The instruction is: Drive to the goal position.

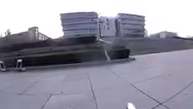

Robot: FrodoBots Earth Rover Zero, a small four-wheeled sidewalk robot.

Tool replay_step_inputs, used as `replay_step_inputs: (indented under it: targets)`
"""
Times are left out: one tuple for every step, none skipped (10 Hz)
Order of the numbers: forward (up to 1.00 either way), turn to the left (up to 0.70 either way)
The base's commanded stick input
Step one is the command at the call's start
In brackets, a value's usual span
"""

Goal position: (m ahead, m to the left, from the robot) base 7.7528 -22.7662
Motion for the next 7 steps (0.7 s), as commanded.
replay_step_inputs:
  targets:
    - [-1.00,0.00]
    - [-1.00,0.00]
    - [-0.50,0.00]
    - [0.00,0.00]
    - [0.00,0.00]
    - [0.00,0.00]
    - [0.00,0.00]
